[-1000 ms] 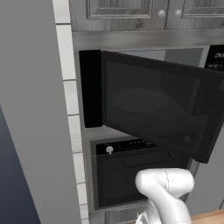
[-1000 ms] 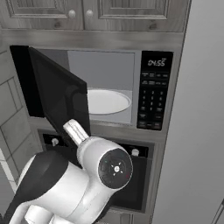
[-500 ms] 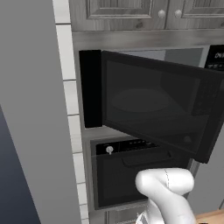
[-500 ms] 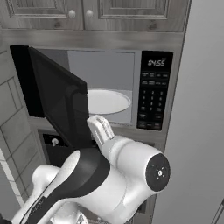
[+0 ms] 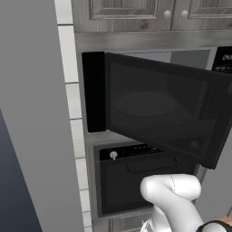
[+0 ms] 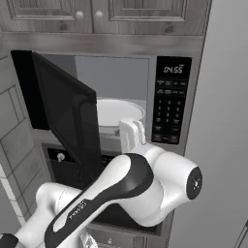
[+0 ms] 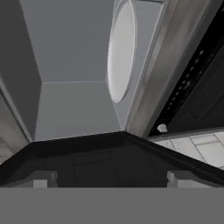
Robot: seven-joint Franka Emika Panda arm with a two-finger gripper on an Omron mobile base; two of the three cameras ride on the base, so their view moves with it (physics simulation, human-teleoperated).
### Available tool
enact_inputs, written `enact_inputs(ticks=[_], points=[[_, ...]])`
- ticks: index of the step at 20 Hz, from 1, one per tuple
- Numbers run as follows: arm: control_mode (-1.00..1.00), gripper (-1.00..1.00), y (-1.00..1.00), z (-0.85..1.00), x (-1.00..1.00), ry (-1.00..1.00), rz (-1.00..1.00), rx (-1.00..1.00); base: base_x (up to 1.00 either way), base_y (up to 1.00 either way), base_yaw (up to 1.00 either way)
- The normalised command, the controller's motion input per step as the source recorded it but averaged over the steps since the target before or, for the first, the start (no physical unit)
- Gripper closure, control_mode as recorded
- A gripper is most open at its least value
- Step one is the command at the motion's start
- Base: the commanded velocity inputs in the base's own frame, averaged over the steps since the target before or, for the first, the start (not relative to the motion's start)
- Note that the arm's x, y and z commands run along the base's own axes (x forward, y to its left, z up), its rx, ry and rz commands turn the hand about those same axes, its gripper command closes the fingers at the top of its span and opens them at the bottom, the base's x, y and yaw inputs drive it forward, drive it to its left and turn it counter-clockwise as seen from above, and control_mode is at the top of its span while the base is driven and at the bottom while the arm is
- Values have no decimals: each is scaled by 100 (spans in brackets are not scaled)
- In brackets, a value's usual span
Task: Place the sponge inside the microwave to prepare for sanitizing.
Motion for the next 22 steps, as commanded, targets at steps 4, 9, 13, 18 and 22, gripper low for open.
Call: enact_inputs(ticks=[4,9,13,18,22], points=[[-100,-100,-7,-5,41,2,0,8,0,0,0],[-100,-100,-8,-3,54,11,0,1,0,0,0],[-100,-100,0,-16,31,10,2,7,0,0,0],[-100,-100,15,-12,3,5,11,17,0,0,0],[-100,-100,22,-3,-3,1,11,11,0,0,0]])
